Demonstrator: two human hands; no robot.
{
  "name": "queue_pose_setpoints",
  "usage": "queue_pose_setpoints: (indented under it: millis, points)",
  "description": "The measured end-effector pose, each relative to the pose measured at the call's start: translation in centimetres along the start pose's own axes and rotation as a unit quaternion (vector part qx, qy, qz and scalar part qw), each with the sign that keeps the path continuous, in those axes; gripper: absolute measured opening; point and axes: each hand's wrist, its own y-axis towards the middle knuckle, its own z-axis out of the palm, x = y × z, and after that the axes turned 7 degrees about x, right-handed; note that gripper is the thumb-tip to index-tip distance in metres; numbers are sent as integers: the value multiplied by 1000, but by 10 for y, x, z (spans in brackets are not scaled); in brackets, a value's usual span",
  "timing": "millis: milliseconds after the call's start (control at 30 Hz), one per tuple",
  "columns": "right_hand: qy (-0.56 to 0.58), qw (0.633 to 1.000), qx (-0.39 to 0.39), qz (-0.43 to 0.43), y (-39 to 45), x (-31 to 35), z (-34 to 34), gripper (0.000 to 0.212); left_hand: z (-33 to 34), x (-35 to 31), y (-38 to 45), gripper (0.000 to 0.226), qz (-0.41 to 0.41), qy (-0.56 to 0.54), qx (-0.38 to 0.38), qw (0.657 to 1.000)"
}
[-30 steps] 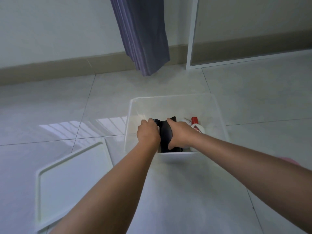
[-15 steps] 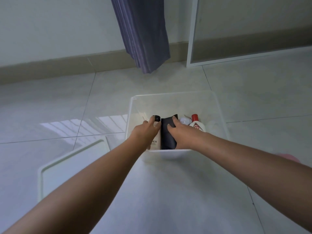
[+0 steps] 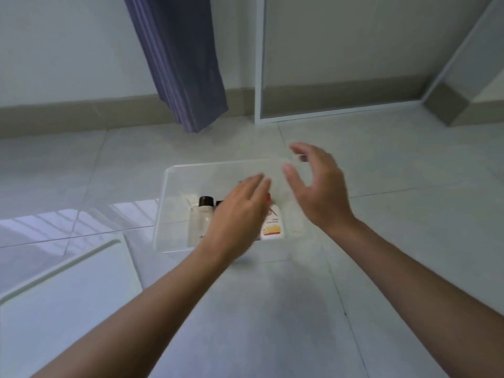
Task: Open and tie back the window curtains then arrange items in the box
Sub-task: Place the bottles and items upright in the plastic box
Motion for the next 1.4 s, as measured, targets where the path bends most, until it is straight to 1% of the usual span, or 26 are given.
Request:
queue_pose_setpoints:
  millis: [33, 67, 100, 167, 267, 300, 333, 367, 400, 500, 567, 633, 733, 800, 833, 933, 1000, 1067, 1133, 1233, 1300, 1400]
  points:
    - [-27, 999, -43, 5, -12, -16, -9, 33, 9, -14, -3, 45, 54, 19, -7, 998]
    - [-58, 996, -60, 20, -27, -33, -16, 33, 20, -26, -7, 47, 97, 40, 2, 994]
    - [-86, 994, -58, 47, -44, -53, -20, 35, 29, -36, -10, 48, 124, 58, 16, 990]
    - [-126, 983, -22, 132, -83, -91, -27, 45, 44, -49, -14, 47, 154, 82, 24, 984]
    - [-170, 942, 64, 281, -135, -131, -38, 69, 59, -53, -18, 42, 174, 93, 10, 980]
    - [-178, 928, 91, 316, -148, -140, -41, 75, 61, -53, -18, 51, 173, 102, 12, 980]
    - [-180, 916, 115, 339, -157, -146, -44, 79, 62, -52, -19, 64, 169, 109, 24, 979]
    - [-179, 908, 134, 355, -165, -152, -46, 81, 61, -52, -20, 75, 157, 112, 38, 980]
    - [-175, 901, 146, 369, -169, -155, -47, 80, 60, -53, -21, 81, 147, 113, 46, 982]
    - [-161, 895, 149, 389, -176, -164, -45, 67, 58, -57, -21, 85, 140, 120, 51, 982]
    - [-166, 897, 146, 383, -179, -169, -43, 56, 57, -58, -21, 82, 143, 123, 48, 981]
    - [-171, 901, 140, 374, -180, -173, -44, 52, 57, -58, -21, 78, 145, 119, 45, 981]
    - [-152, 908, 125, 371, -166, -173, -43, 58, 57, -59, -21, 67, 153, 75, 42, 984]
    - [-126, 916, 104, 366, -141, -163, -39, 60, 52, -54, -19, 49, 156, 26, 34, 987]
    - [-110, 921, 90, 363, -125, -155, -36, 61, 46, -48, -17, 43, 143, 9, 26, 989]
    - [-62, 943, 47, 324, -75, -117, -28, 65, 19, -13, -13, 41, 67, 6, -33, 997]
    - [-17, 958, 19, 285, -45, -90, -21, 67, 0, 20, -14, 45, -4, 33, -65, 997]
    - [12, 973, 14, 230, -22, -62, -12, 67, -17, 53, -19, 44, -79, 35, -83, 993]
    - [24, 986, 33, 163, -4, -34, 0, 68, -27, 79, -25, 45, -148, 31, -95, 984]
    - [20, 994, 82, 76, 11, -3, 23, 68, -26, 102, -34, 48, -243, -20, -83, 966]
    - [0, 990, 131, 48, 15, 9, 43, 69, -21, 108, -40, 49, -286, -53, -65, 954]
    - [-31, 975, 211, 56, 14, 14, 69, 71, -12, 109, -44, 50, -304, -67, -45, 949]
